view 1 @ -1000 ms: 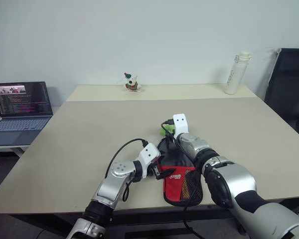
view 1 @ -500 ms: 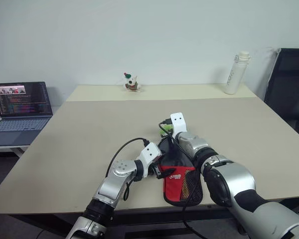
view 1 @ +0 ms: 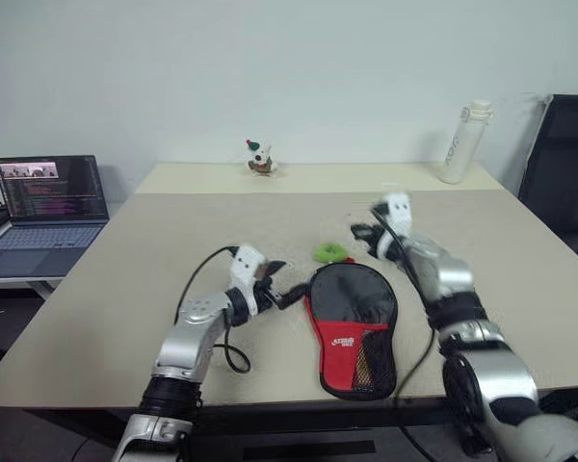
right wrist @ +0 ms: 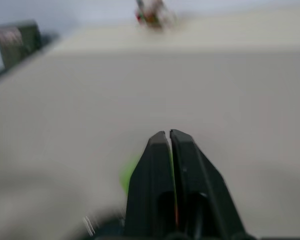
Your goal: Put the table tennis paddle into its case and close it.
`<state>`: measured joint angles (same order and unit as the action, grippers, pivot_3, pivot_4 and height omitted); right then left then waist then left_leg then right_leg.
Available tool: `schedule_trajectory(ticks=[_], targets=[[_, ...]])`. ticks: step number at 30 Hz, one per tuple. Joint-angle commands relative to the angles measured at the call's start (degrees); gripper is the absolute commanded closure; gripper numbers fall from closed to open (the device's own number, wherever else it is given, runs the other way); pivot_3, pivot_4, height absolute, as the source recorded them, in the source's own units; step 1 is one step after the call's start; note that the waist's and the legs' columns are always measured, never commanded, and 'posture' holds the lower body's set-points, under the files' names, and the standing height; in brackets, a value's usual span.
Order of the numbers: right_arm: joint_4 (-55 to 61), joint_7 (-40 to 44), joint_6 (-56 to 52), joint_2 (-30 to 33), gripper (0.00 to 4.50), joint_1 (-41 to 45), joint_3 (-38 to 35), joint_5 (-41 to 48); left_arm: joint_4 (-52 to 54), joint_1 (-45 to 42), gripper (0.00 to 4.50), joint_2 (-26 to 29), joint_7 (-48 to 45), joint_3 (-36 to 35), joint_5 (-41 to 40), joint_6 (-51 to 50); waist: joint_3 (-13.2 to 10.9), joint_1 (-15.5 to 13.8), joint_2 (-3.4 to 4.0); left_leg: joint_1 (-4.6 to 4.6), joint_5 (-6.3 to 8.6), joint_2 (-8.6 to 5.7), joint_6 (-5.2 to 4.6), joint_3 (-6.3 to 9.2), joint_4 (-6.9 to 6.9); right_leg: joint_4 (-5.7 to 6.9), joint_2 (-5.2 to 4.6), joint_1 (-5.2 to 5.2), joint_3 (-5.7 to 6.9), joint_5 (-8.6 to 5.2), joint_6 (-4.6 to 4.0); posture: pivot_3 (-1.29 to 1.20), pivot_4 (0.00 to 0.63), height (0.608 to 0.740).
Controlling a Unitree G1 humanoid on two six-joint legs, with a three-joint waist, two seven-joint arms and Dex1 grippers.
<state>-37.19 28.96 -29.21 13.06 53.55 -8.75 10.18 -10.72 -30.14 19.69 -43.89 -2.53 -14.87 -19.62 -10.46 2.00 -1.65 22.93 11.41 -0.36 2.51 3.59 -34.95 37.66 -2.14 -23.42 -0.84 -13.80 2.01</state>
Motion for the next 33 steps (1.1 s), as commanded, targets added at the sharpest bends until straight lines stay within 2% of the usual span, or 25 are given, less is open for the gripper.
schedule_trajectory(ticks=[1,5,9,13,16,20,23,27,33], targets=[[6.26,2.85,-2.54,3.29,3.19,-1.67,3.04,-0.71,2.31,-1.64,0.00,2.98,-3.24,-1.90,-3.82,-2.61,-0.12,0.43,0.18,-0.01,0.00,0.01,0.00,-0.09,0.00,0.03,0.01,-0.05,-0.06,0.00,0.00,0.00,0.150,0.740],[0.00,8.58,0.99,5.35,1.78,-1.15,7.04,-2.38,5.19,-1.67,0.00,8.78,-9.39,-3.17,-8.36,-7.97,-0.20,1.60,0.25,-0.11,0.00,0.10,0.00,-0.17,0.00,0.11,0.13,-0.06,-0.11,-0.16,0.27,0.00,0.150,0.740],[-9.80,10.83,5.98,5.03,0.38,2.69,8.68,-4.03,6.84,-2.52,0.00,12.60,-12.54,-4.19,-12.08,-12.24,-0.23,1.78,0.27,-0.14,0.00,0.19,0.00,-0.16,0.01,0.12,0.23,-0.06,-0.11,-0.18,0.23,0.00,0.150,0.740],[-20.76,11.17,12.03,3.97,0.38,6.88,9.69,-6.21,8.07,-3.16,0.00,15.23,-14.84,-4.16,-14.51,-14.87,-0.25,1.69,0.26,-0.09,0.00,0.12,0.01,-0.18,-0.01,0.06,0.17,-0.05,-0.14,-0.18,0.24,0.00,0.150,0.740],[-29.12,9.68,15.33,2.50,0.38,9.81,10.08,-7.89,8.03,-3.33,0.00,17.75,-16.77,-2.91,-13.31,-13.99,-0.26,1.60,0.24,-0.06,0.00,0.11,0.01,-0.19,0.01,0.00,0.15,-0.06,-0.14,-0.17,0.22,0.00,0.150,0.740],[-34.09,9.55,16.92,1.55,0.38,10.92,10.12,-9.07,8.87,-2.84,0.00,19.70,-18.31,-1.95,-12.88,-13.52,-0.25,1.55,0.24,-0.09,0.00,0.12,0.01,-0.16,0.02,0.04,0.15,-0.06,-0.13,-0.17,0.19,0.00,0.150,0.740],[-35.15,11.71,17.12,0.91,0.96,10.86,10.49,-9.54,9.40,-2.60,0.00,21.12,-19.33,-1.79,-12.75,-13.43,-0.25,1.54,0.24,-0.13,0.00,0.12,0.01,-0.17,0.00,0.07,0.15,-0.03,-0.15,-0.18,0.21,0.00,0.150,0.740],[-35.00,15.88,16.71,0.59,2.30,10.30,11.54,-10.56,9.34,-2.58,0.00,22.00,-19.89,-1.69,-12.59,-13.28,-0.25,1.57,0.24,-0.19,0.00,0.13,0.01,-0.17,0.00,0.10,0.16,-0.01,-0.15,-0.19,0.21,0.00,0.150,0.740],[-34.57,19.05,15.44,0.74,4.05,9.69,11.86,-11.53,9.35,-2.88,0.00,21.73,-20.31,-0.92,-12.41,-13.20,-0.25,1.89,0.24,-0.19,0.00,0.18,0.01,-0.16,0.05,0.10,0.18,-0.02,-0.13,-0.22,0.14,0.00,0.150,0.740]])
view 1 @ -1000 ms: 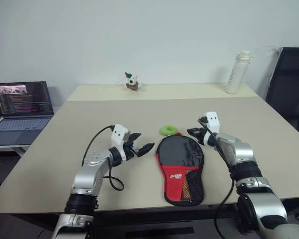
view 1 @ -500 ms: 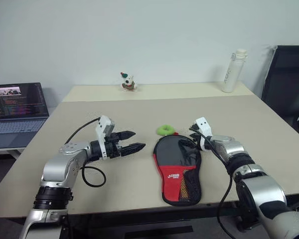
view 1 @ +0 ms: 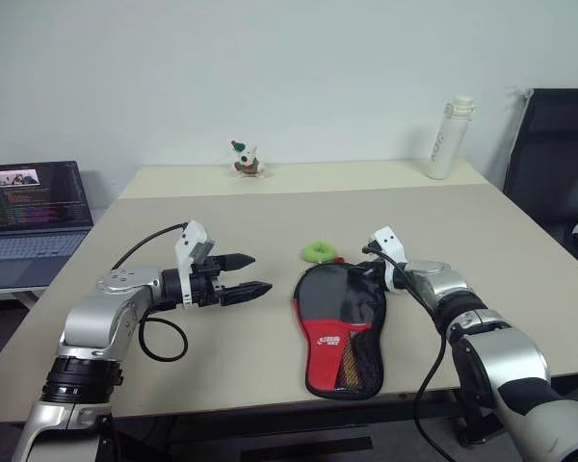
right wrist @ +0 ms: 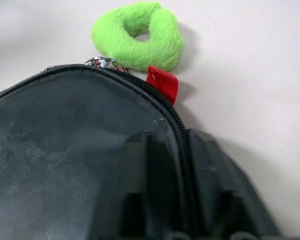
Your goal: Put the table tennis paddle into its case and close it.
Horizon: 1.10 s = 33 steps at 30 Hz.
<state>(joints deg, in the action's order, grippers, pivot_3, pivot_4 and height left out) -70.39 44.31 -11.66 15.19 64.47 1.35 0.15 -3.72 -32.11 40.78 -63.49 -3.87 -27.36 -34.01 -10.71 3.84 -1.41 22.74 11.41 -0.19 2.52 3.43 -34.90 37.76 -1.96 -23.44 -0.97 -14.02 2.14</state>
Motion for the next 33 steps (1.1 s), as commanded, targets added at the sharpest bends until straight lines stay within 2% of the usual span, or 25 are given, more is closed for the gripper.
schedule_trajectory(ticks=[1,2,17,23,30,33], targets=[[-1.23,4.09,-2.24,-1.34,4.32,-1.35,1.77,-1.59,2.38,-0.95,0.00,0.50,-0.74,0.60,0.04,1.19,0.00,0.12,0.00,0.00,0.00,0.01,0.00,0.00,0.00,0.01,0.01,0.00,0.00,0.00,-0.02,0.00,0.150,0.740],[-1.06,4.55,-2.31,-1.30,4.47,-1.48,1.76,-1.60,2.44,-0.95,0.00,0.42,-0.76,0.76,-0.02,1.19,0.00,0.17,0.00,-0.01,0.00,0.02,0.00,0.01,0.01,0.01,0.02,0.00,0.00,0.00,-0.02,0.00,0.150,0.740],[4.34,16.40,-1.61,-0.71,4.47,-4.02,4.43,-2.79,2.27,-0.95,0.00,0.05,-1.20,2.13,-0.03,1.53,0.00,0.92,0.00,0.00,0.01,0.02,0.01,0.01,0.02,0.01,0.02,-0.01,0.01,-0.01,-0.03,0.00,0.150,0.740],[5.23,16.62,-1.65,-0.95,4.47,-4.24,4.61,-2.91,2.33,-0.63,0.00,-0.03,-1.09,2.37,0.25,1.79,0.00,0.93,0.00,-0.01,0.01,0.02,0.01,0.01,0.02,0.03,0.02,-0.01,0.00,-0.01,-0.04,0.00,0.150,0.740],[4.21,11.43,-2.38,-1.46,4.47,-2.30,2.84,-2.45,1.87,-0.52,0.00,-0.60,-0.95,2.82,0.99,2.40,0.00,0.99,0.00,-0.09,0.01,0.02,0.01,-0.02,0.00,0.13,0.02,0.00,-0.03,-0.01,-0.03,0.00,0.150,0.740],[5.56,11.77,-3.54,-1.28,3.71,-1.56,2.03,-1.50,1.81,-0.49,0.00,-1.22,-0.87,3.70,1.38,3.06,0.00,0.99,0.00,-0.14,0.00,0.02,0.01,-0.02,0.00,0.22,0.02,0.00,-0.04,-0.02,-0.02,0.00,0.150,0.740]])
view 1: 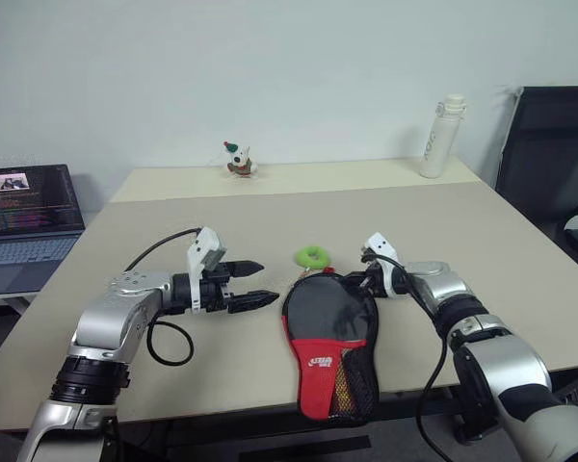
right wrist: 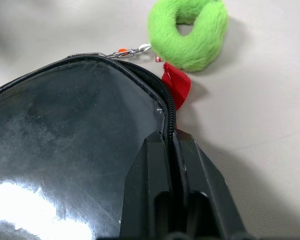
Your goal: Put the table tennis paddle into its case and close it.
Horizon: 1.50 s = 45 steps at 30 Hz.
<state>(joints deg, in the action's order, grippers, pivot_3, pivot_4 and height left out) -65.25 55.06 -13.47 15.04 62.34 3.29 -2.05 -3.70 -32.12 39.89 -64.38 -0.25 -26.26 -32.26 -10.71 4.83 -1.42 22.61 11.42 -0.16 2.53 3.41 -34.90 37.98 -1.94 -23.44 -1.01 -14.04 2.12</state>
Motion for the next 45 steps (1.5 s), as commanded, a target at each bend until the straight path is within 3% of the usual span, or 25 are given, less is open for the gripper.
schedule_trajectory(ticks=[1,10,17,26,33,38,45], targets=[[1.26,1.16,-2.19,-1.02,3.40,0.77,-0.30,1.18,1.69,-0.47,0.00,-0.67,0.10,0.44,0.50,1.65,0.00,0.00,0.00,0.00,0.00,0.00,0.00,0.00,0.00,0.01,0.00,0.00,0.00,0.00,0.00,0.00,0.150,0.740],[18.64,3.06,-12.74,2.26,0.11,0.36,-3.75,7.67,-1.29,-2.79,0.00,-5.98,1.43,3.28,2.49,4.26,-0.02,-0.41,0.02,0.21,0.00,-0.07,0.00,0.05,-0.05,-0.02,-0.05,-0.11,0.03,0.03,-0.03,0.00,0.150,0.740],[31.60,-0.37,-21.24,6.33,0.05,-2.92,-7.19,12.73,-6.59,-4.36,0.00,-10.57,1.86,7.84,7.75,10.71,-0.02,-1.75,0.02,0.22,0.00,-0.12,0.00,0.07,-0.06,-0.05,-0.09,-0.10,0.06,0.02,-0.02,0.00,0.150,0.740],[44.38,-7.39,-29.07,6.56,0.05,-9.93,-9.36,17.39,-22.16,-8.45,0.00,-19.59,5.48,12.69,17.04,23.42,-0.02,-2.05,0.02,0.26,0.00,-0.13,0.00,0.02,-0.11,-0.04,-0.10,-0.11,0.04,0.10,-0.13,0.00,0.150,0.740],[47.40,-11.27,-30.78,6.19,0.05,-11.63,-8.96,18.78,-27.75,-9.26,0.00,-22.73,4.32,14.09,19.56,26.45,-0.02,-2.03,0.02,0.25,0.00,-0.14,0.00,0.02,-0.15,-0.02,-0.10,-0.10,0.04,0.15,-0.22,0.00,0.150,0.740],[44.06,-13.29,-29.66,5.11,0.05,-9.20,-8.43,18.41,-28.59,-8.55,0.00,-23.21,4.09,13.27,19.28,25.75,-0.01,-1.98,0.02,0.25,0.00,-0.14,-0.01,0.02,-0.15,-0.01,-0.09,-0.09,0.04,0.01,0.02,0.00,0.150,0.740],[19.18,-21.30,-17.82,-1.24,0.05,1.92,-6.91,12.81,-27.06,-6.72,0.00,-22.66,4.49,12.53,19.33,25.60,-0.01,-1.70,0.03,0.16,-0.01,-0.12,-0.01,0.02,-0.16,0.04,-0.08,-0.06,0.04,0.02,0.01,0.00,0.150,0.740]])
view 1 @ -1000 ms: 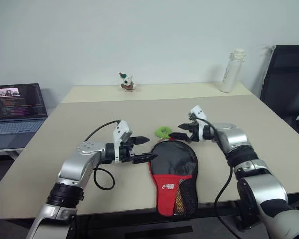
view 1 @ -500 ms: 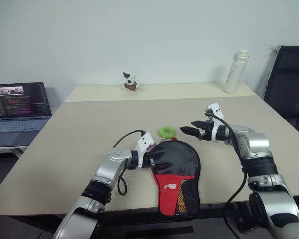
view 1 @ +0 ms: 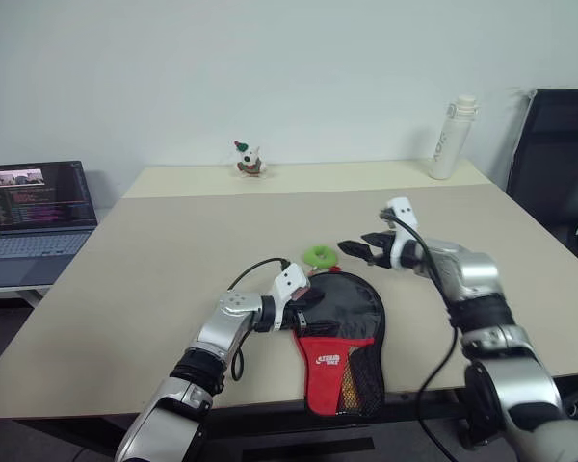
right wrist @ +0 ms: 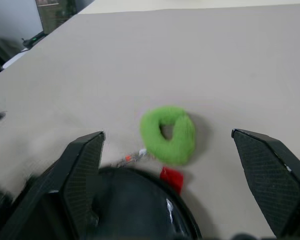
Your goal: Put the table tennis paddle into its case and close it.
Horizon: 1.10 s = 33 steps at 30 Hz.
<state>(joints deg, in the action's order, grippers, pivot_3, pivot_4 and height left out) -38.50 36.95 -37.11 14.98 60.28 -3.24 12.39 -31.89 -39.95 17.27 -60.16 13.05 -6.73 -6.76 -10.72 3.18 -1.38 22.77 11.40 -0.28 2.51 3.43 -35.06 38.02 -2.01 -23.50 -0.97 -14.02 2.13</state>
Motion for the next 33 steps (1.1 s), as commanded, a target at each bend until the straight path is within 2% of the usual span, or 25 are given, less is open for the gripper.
schedule_trajectory(ticks=[1,7,17,20,27,31,33], targets=[[-12.03,-4.80,8.15,-2.13,0.05,5.64,-0.59,-2.24,1.62,1.38,0.00,0.05,0.45,-0.88,-0.24,-0.06,0.00,-0.05,0.00,0.02,0.00,-0.01,0.00,0.00,0.00,-0.02,0.00,0.00,0.00,0.01,-0.02,0.00,0.150,0.740],[-29.79,-11.85,19.56,-6.94,0.05,11.76,-0.85,-5.61,4.72,3.04,0.00,0.76,1.78,-1.30,-0.21,-1.13,0.00,-0.01,0.00,0.05,0.00,-0.03,0.00,-0.01,0.02,-0.07,-0.04,0.00,-0.01,0.16,-0.27,0.00,0.150,0.740],[-38.08,-23.81,27.65,-13.64,0.05,12.97,-1.86,-9.29,12.16,7.06,0.00,1.52,5.09,-1.44,0.49,-3.77,0.00,0.10,0.00,0.03,0.00,0.00,0.00,0.01,0.02,-0.02,-0.02,0.00,-0.02,0.16,-0.28,0.00,0.150,0.740],[-38.75,-26.27,28.24,-14.90,0.62,13.01,-1.78,-10.69,14.88,8.64,0.00,2.02,6.26,-1.44,0.64,-5.11,0.00,0.09,0.00,0.03,0.00,-0.01,0.00,0.02,0.02,-0.02,-0.03,0.00,-0.02,0.16,-0.28,0.00,0.150,0.740],[-39.00,-28.03,28.48,-15.49,3.10,13.85,-2.17,-12.91,17.60,10.29,0.00,3.04,7.52,-1.39,0.61,-6.69,0.00,0.09,0.01,0.02,0.00,-0.01,0.00,0.03,0.02,-0.02,-0.02,0.00,-0.01,0.16,-0.28,0.00,0.150,0.740],[-38.92,-27.78,28.57,-15.18,4.36,14.38,-2.74,-13.56,16.25,9.53,0.00,2.68,7.76,-0.58,1.32,-5.53,0.00,0.13,0.01,0.02,0.00,-0.01,0.00,0.02,0.02,-0.01,-0.02,0.00,-0.01,0.16,-0.28,0.00,0.150,0.740],[-38.84,-27.57,28.73,-14.94,4.44,14.80,-2.96,-13.89,14.02,7.95,0.00,1.92,7.53,0.35,2.15,-3.74,0.00,0.07,0.01,0.02,0.00,0.00,0.00,0.03,0.02,-0.02,-0.02,0.00,0.00,0.16,-0.28,0.00,0.150,0.740]])
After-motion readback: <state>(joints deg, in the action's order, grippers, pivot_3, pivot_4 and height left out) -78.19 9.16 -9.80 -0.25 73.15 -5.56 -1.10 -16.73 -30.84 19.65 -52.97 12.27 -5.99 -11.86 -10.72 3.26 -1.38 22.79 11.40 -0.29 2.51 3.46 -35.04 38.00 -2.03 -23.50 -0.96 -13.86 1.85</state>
